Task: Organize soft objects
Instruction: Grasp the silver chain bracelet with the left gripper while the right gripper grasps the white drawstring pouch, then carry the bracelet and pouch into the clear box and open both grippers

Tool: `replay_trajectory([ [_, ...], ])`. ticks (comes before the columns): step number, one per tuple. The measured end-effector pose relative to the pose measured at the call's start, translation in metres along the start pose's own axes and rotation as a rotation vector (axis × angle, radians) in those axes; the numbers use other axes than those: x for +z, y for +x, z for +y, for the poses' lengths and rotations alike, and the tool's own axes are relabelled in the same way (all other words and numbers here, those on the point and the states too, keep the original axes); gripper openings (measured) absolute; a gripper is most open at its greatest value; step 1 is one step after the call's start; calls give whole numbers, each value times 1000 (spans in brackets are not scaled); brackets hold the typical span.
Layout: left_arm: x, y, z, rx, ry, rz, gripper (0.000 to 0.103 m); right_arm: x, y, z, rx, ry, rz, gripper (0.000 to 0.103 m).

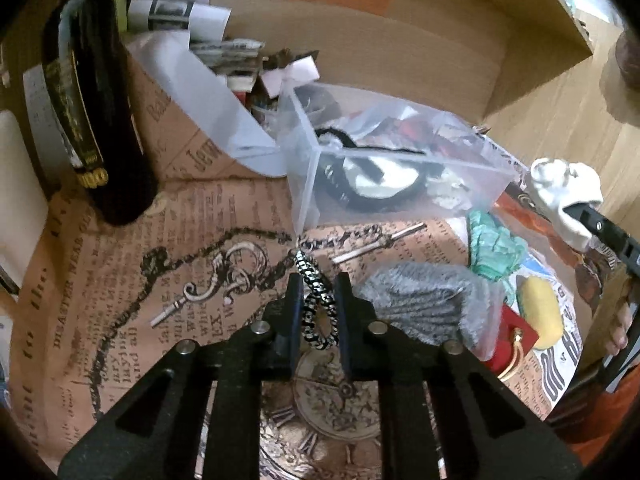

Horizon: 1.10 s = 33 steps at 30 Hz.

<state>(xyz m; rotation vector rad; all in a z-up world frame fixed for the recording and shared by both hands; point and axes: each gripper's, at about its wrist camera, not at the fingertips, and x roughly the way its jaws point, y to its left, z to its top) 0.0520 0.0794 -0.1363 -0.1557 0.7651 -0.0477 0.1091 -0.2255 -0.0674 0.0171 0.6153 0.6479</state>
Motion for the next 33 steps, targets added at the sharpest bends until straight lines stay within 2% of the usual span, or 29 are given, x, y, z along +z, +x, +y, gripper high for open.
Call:
replay_trajectory([
  [9, 22, -28, -8, -8, 21, -95, 14, 24, -4, -10, -6, 12, -74, 17],
  [21, 79, -45, -23, -2, 66, -238, 14, 57, 8, -10, -5, -35, -120, 17],
  [26, 100, -31, -25, -8, 76, -243, 14, 68, 25, -9, -7, -48, -103, 17],
  [33, 120, 4, -34, -8, 101, -195, 14, 77, 59, -9, -28, -69, -42, 17],
])
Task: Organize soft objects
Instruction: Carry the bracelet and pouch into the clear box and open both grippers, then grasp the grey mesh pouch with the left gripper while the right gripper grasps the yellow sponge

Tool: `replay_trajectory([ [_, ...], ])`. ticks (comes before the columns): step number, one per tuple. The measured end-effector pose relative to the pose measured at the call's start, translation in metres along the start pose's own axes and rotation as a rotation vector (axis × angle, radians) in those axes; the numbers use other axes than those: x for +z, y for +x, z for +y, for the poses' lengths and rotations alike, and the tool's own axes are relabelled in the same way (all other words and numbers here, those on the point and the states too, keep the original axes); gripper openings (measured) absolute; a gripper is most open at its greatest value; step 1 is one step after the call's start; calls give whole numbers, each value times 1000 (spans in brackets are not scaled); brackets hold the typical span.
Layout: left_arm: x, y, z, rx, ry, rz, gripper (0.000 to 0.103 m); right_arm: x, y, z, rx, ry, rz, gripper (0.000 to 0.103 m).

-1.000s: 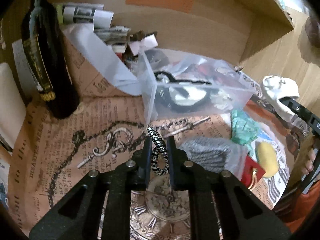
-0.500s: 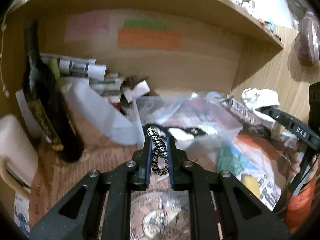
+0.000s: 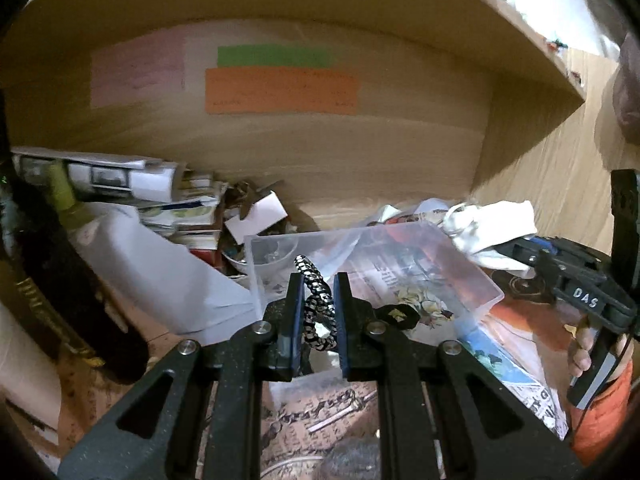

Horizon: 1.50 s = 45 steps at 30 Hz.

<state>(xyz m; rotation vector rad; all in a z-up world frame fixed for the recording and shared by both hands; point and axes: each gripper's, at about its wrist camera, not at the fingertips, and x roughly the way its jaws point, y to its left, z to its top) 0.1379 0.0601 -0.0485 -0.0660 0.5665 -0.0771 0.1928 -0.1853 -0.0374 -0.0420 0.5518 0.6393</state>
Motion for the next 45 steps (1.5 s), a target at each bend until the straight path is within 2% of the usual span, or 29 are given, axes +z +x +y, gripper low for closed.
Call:
replay_trajectory([
  [13, -4, 70, -12, -65, -17, 140, 14, -12, 61, 7, -20, -66, 179, 17],
  [21, -9, 85, -19, -33, 29, 171, 14, -20, 77, 6, -38, -75, 235, 19],
  [24, -10, 86, -17, -32, 21, 179, 26, -21, 78, 8, -39, -80, 249, 22],
  [26, -10, 82, -14, -26, 18, 174, 43, -21, 76, 8, -38, -83, 250, 28],
  [28, -11, 76, -13, -16, 20, 158, 50, -20, 72, 9, -43, -91, 240, 38],
  [31, -12, 66, -12, -10, 30, 144, 53, -18, 64, 11, -49, -99, 217, 50],
  [36, -11, 44, -9, -4, 21, 111, 67, -11, 42, 12, -43, -87, 163, 62],
  [41, -12, 17, -9, -5, 15, 69, 88, -8, 13, 14, -40, -76, 95, 76],
  [45, -16, -4, -12, -1, 20, 39, 97, -10, -10, 18, -33, -80, 46, 85],
])
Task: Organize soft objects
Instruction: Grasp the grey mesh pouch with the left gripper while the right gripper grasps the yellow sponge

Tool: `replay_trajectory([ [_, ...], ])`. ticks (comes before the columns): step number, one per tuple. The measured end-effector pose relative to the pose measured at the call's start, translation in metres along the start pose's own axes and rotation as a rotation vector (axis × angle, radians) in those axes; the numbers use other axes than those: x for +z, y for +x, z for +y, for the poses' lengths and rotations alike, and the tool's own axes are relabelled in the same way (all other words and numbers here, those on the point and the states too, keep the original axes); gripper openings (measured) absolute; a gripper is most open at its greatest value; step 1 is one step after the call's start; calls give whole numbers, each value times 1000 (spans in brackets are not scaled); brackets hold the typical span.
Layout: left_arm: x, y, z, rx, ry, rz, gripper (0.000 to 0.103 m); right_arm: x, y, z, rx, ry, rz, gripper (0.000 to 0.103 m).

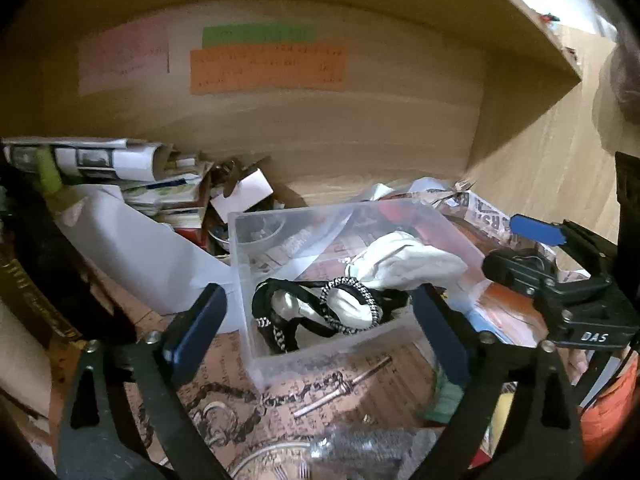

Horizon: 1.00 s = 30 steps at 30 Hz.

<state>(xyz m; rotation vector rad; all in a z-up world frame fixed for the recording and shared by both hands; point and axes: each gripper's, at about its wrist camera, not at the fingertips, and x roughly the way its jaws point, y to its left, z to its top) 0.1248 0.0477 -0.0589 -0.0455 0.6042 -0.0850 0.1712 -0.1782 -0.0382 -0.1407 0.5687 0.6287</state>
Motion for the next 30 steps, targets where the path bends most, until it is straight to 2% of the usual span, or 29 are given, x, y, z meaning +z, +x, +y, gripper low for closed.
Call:
replay_trajectory([
  [6, -19, -18, -11, -13, 37, 7, 100, -15, -20, 8, 12, 7, -13, 86],
  [14, -50, -23, -21, -60, 18, 74, 101, -43, -37, 15, 6, 38, 11, 86],
  [30, -104, -3, -33, -67, -24, 190, 101, -108, -24, 27, 62, 102, 209, 86],
])
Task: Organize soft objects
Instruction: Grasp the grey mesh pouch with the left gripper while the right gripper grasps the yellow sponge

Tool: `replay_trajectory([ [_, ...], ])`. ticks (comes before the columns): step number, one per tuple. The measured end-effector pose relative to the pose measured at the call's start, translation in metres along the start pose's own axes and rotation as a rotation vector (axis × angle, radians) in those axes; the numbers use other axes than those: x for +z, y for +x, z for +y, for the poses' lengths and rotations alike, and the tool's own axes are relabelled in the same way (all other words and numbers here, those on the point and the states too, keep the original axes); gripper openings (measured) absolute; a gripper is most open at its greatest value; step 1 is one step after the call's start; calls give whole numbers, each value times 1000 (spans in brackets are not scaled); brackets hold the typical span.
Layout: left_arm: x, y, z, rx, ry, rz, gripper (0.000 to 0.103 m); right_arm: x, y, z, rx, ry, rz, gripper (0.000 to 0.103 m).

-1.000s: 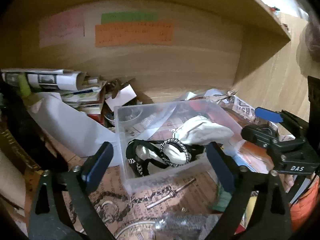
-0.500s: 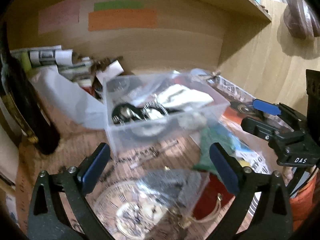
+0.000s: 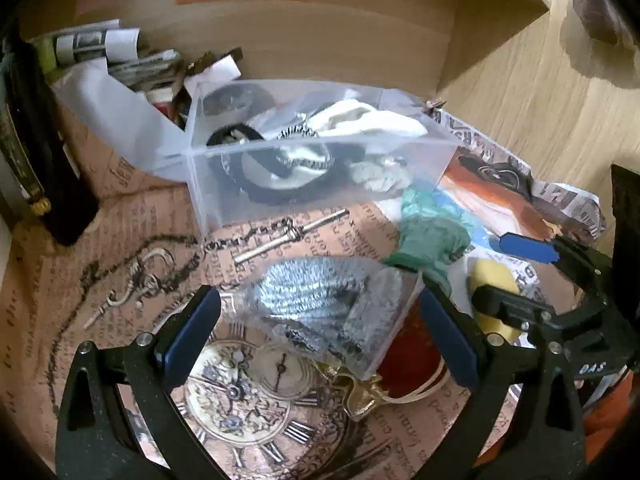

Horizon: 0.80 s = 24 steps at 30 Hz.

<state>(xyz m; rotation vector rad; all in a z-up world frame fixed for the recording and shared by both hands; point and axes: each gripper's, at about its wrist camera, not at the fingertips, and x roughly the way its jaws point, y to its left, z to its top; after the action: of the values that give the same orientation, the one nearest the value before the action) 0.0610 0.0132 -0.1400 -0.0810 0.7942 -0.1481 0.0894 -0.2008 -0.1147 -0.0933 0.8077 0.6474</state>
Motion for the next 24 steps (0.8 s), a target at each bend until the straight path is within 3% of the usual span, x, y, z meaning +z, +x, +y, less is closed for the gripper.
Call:
replay_trajectory([
  [5, -1, 8, -2, 10, -4, -11, 100, -10, 3, 2, 1, 1, 23, 85],
  [7, -1, 10, -3, 15, -3, -18, 99, -13, 3, 2, 1, -2, 30, 78],
  [10, 0, 15, -4, 3, 4, -9, 85, -16, 5, 0, 7, 0, 48, 62],
  [13, 0, 18, -5, -3, -3, -12, 74, -15, 3, -2, 7, 8, 40, 55],
  [17, 2, 17, -6, -25, -6, -20, 59, -13, 0, -3, 5, 9, 23, 51],
  [24, 5, 9, -4, -47, -21, -37, 47, 2, -11, 0, -1, -10, -42, 50],
])
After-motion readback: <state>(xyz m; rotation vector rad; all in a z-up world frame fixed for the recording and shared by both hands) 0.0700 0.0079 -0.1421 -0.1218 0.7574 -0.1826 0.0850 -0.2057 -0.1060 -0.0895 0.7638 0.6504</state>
